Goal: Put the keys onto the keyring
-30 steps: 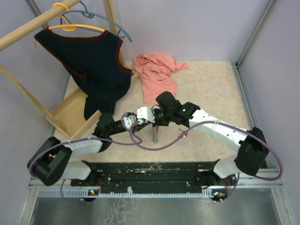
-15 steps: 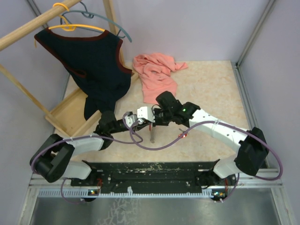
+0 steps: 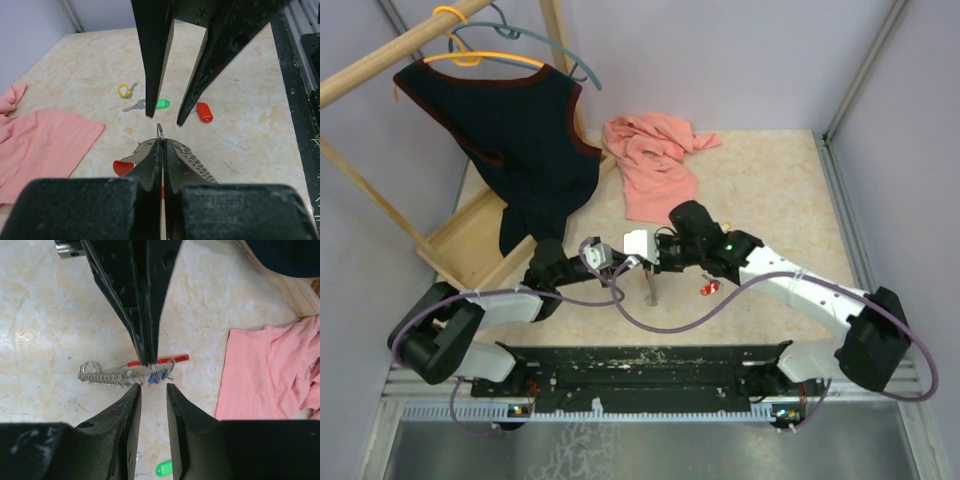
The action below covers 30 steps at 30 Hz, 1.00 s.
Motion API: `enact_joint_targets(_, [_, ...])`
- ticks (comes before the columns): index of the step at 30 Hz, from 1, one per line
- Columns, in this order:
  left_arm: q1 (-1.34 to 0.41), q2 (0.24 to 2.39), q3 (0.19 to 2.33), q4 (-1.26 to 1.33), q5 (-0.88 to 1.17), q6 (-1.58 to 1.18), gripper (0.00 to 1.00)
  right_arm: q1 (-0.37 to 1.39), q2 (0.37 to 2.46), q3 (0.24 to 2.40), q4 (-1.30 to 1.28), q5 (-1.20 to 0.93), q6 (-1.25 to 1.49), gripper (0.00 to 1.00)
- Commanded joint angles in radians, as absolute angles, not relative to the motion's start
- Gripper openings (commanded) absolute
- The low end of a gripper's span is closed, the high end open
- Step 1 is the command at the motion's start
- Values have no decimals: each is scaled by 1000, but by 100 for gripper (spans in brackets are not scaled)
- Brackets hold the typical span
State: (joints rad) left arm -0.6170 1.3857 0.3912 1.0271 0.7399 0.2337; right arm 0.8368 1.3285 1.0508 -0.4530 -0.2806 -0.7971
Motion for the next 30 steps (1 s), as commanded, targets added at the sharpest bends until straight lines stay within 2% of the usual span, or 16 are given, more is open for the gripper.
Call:
enact_joint_targets(1, [-597,1403,333,1239,742,141,0,740,1195,956,-289,-481,-762,29])
enact_joint_targets(6, [-591,1421,307,1345,771,106,0,626,1106,797,-84,-675,-760,32])
enact_joint_targets(10, [-591,1423,298,1382,786,100,0,593,1118,771,1,-789,-787,31])
enact_joint_targets(21, [-591,1417,303,1381,811,105,0,594,1264,829,11,-901,-836,25])
enact_joint_targets(30, [-591,1433,312,1376,831,107,0,594,1298,840,28,-920,-834,23])
